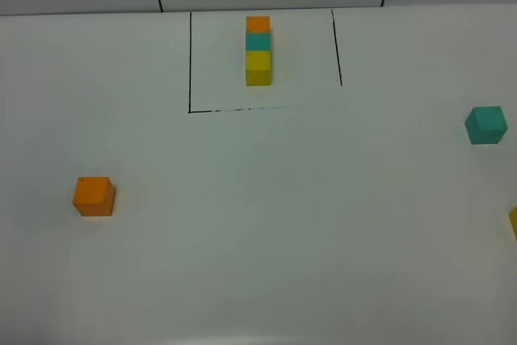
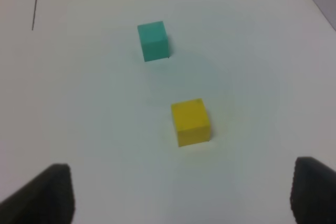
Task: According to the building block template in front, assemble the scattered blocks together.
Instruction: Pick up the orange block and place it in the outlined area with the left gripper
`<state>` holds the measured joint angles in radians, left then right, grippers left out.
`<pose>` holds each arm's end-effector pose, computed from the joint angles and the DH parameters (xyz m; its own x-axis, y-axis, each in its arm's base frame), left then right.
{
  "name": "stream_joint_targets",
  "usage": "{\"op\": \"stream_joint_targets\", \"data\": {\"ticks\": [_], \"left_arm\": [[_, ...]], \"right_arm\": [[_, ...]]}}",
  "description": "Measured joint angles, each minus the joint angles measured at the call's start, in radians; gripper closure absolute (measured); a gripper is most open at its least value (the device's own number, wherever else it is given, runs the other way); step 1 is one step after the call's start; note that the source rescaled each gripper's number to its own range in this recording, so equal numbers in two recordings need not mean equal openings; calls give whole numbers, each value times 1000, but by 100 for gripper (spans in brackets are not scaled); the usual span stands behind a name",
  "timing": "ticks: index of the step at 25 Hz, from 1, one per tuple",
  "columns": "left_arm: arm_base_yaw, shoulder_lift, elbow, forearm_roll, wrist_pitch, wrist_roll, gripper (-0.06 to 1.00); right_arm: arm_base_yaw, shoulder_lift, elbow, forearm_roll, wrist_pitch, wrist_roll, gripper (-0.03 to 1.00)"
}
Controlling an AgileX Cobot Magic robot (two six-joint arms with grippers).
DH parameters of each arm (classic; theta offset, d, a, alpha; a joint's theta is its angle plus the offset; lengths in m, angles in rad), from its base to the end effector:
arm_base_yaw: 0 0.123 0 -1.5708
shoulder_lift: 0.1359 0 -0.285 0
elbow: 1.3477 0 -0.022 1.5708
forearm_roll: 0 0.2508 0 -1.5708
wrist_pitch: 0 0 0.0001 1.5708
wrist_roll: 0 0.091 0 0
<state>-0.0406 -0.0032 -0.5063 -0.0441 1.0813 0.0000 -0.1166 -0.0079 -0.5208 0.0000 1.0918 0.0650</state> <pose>-0.0071 -0.0033 0.2774 -0.4666 -0.0018 -0.8845 0.0653 0.9972 -0.0365 -0.0098 0.0011 0.2804 -0.4465 0.1177 -0.8870 0.1456 0.9877 0.0577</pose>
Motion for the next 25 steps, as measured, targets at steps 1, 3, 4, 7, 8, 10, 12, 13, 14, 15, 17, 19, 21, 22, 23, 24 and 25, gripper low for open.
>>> {"op": "stream_joint_targets", "data": {"ticks": [1, 3, 4, 7, 8, 10, 12, 13, 14, 15, 17, 19, 21, 22, 23, 24, 25], "left_arm": [[0, 0, 0, 0, 0, 0, 17], [0, 0, 0, 0, 0, 0, 17], [0, 0, 0, 0, 0, 0, 17], [0, 0, 0, 0, 0, 0, 17], [0, 0, 0, 0, 0, 0, 17], [0, 0, 0, 0, 0, 0, 17], [0, 0, 0, 0, 0, 0, 17], [0, 0, 0, 0, 0, 0, 17], [0, 0, 0, 0, 0, 0, 17], [0, 0, 0, 0, 0, 0, 17], [0, 0, 0, 0, 0, 0, 17], [0, 0, 0, 0, 0, 0, 17], [0, 0, 0, 0, 0, 0, 17], [0, 0, 0, 0, 0, 0, 17], [0, 0, 0, 0, 0, 0, 17], [0, 0, 0, 0, 0, 0, 17], [0, 0, 0, 0, 0, 0, 17]], "right_arm": [[0, 0, 0, 0, 0, 0, 27], [0, 0, 0, 0, 0, 0, 27], [0, 0, 0, 0, 0, 0, 27], [0, 0, 0, 0, 0, 0, 27], [0, 0, 0, 0, 0, 0, 27], [0, 0, 0, 0, 0, 0, 27], [0, 0, 0, 0, 0, 0, 27], [0, 0, 0, 0, 0, 0, 27], [0, 0, 0, 0, 0, 0, 27], [0, 0, 0, 0, 0, 0, 27], [0, 0, 0, 0, 0, 0, 27], [0, 0, 0, 0, 0, -1, 27], [0, 0, 0, 0, 0, -1, 27], [0, 0, 0, 0, 0, -1, 27], [0, 0, 0, 0, 0, -1, 27], [0, 0, 0, 0, 0, -1, 27], [0, 0, 0, 0, 0, -1, 27]]}}
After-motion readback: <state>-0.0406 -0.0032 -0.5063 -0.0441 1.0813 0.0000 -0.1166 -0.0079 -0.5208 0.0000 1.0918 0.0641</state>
